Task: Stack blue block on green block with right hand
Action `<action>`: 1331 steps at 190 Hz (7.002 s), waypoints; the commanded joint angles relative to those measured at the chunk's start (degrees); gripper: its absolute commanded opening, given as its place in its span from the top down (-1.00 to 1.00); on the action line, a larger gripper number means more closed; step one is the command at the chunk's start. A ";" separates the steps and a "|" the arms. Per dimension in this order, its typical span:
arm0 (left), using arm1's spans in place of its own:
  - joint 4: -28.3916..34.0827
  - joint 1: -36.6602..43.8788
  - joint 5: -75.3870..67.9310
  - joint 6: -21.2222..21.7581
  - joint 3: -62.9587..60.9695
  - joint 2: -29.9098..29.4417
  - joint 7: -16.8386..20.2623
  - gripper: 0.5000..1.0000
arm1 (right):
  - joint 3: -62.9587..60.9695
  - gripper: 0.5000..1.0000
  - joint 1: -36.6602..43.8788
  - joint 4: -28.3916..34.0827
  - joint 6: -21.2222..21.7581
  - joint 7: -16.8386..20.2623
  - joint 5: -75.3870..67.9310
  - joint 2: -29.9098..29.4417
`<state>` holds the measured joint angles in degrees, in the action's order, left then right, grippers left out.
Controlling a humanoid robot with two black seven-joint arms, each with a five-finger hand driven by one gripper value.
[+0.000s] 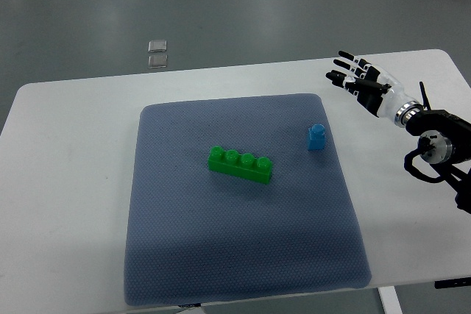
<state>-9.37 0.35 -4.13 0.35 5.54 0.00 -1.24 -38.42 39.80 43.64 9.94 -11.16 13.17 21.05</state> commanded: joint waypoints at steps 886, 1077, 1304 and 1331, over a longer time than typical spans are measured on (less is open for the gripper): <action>-0.04 0.00 0.00 0.00 0.00 0.00 -0.08 -1.00 | 23.57 0.57 11.61 12.87 -0.27 3.25 63.12 8.21; -0.04 0.00 0.00 0.00 0.00 0.00 0.01 -1.00 | 24.01 1.00 18.91 14.89 -0.18 -4.66 66.46 8.12; -0.04 0.00 0.00 0.00 0.00 0.00 0.01 -1.00 | 29.98 1.00 22.25 13.22 -0.18 -21.71 74.28 0.39; -0.04 0.00 0.00 0.00 0.00 0.00 -0.08 -1.00 | 30.42 1.00 22.25 12.26 -0.18 -21.71 74.37 0.13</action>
<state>-9.36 0.38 -4.13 0.35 5.53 0.00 -1.24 -8.20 62.05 56.43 9.76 -32.89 87.49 21.34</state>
